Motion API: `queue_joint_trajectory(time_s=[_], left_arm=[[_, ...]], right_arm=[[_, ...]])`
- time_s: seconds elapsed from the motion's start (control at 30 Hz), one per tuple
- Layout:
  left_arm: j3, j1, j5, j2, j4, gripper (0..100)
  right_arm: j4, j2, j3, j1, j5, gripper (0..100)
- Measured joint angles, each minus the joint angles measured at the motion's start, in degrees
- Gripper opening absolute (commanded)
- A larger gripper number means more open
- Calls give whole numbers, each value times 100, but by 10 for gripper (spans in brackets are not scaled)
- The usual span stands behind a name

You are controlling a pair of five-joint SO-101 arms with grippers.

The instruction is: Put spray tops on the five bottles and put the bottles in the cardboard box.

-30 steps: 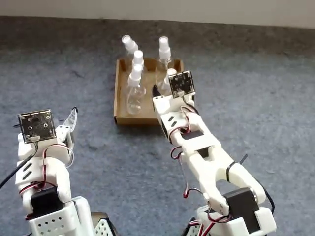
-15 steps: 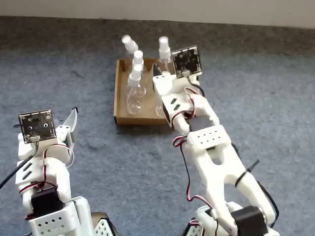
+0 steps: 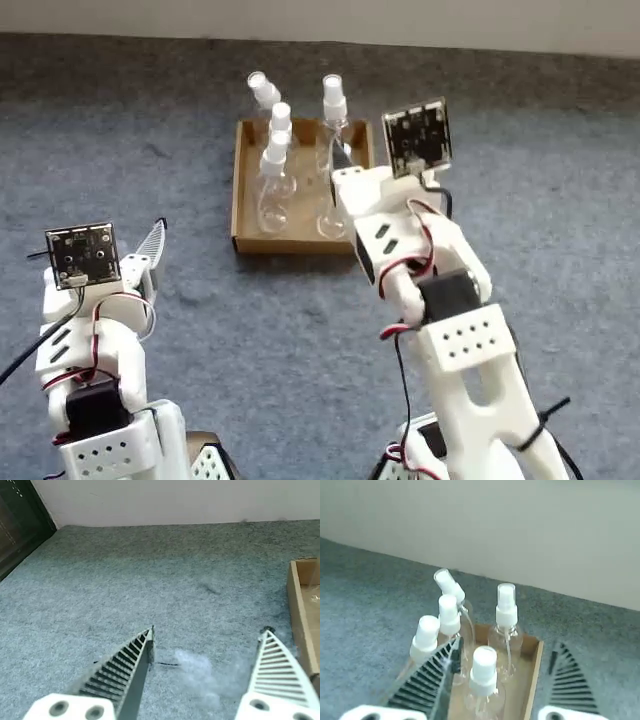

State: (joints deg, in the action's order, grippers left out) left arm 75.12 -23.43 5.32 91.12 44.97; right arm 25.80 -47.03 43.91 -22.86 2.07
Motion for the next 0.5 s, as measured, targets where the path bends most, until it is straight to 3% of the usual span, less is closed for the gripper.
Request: queue_joint_trajectory(time_s=[0.17, 0.5], left_arm=[[0, 18, 0, 0, 0, 298], [0, 26, 0, 62, 378, 298]], right_arm=[[0, -1073, 1345, 0, 9, 5], [26, -3684, 4281, 149, 897, 5]])
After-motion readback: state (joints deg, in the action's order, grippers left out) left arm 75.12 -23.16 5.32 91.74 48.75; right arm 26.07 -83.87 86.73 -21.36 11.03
